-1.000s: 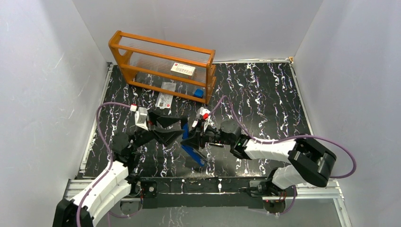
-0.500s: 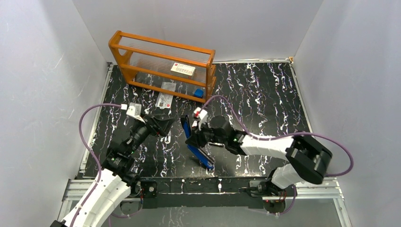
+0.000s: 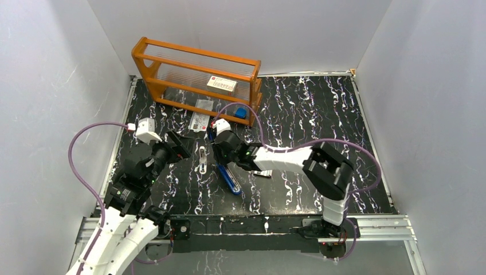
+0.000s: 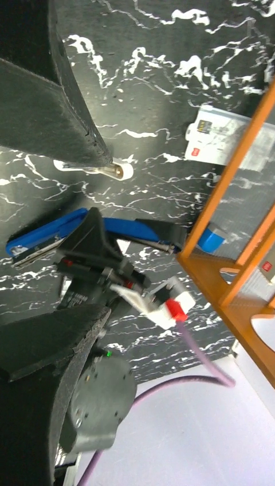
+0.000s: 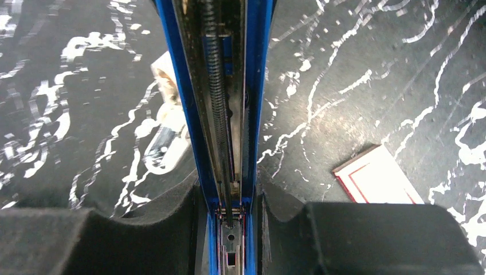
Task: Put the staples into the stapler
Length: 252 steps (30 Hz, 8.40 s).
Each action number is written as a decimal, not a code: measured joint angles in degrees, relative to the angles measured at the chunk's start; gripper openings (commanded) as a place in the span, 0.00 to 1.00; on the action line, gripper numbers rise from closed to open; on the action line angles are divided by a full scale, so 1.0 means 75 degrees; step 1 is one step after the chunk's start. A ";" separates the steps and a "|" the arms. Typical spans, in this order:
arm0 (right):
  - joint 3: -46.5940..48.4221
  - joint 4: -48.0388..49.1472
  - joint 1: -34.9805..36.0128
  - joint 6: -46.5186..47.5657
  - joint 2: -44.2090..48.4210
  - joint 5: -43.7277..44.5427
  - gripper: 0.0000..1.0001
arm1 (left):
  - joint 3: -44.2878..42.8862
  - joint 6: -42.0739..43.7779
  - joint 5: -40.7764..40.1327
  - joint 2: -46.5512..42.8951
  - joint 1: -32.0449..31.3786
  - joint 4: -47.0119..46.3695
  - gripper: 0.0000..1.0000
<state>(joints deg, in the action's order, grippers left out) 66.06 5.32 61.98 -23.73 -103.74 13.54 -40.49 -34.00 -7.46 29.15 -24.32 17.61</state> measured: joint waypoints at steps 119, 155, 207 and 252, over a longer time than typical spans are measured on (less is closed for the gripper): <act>-0.1218 -0.4992 -0.1163 -0.2658 0.1556 0.0816 0.42 | 0.1102 0.0017 0.4068 0.3232 0.0000 -0.2629 0.88; 0.0035 -0.5030 -0.1137 -0.1807 0.0216 0.1233 0.37 | 0.1102 0.0064 0.4083 0.3194 0.0000 -0.2538 0.88; -0.1999 -0.4637 -0.0662 -0.2602 0.2422 -0.0481 0.27 | 0.1102 0.0058 0.4080 0.3209 0.0000 -0.2541 0.88; -0.1580 -0.5094 -0.0009 -0.2524 0.1431 0.0256 0.46 | 0.0073 -0.0699 0.0332 0.6254 -0.0032 0.0082 0.73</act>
<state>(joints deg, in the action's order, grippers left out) 54.22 -32.88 61.91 -42.65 -93.01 15.46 -39.94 -39.24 -4.97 76.05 -24.56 18.22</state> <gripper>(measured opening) 0.464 0.729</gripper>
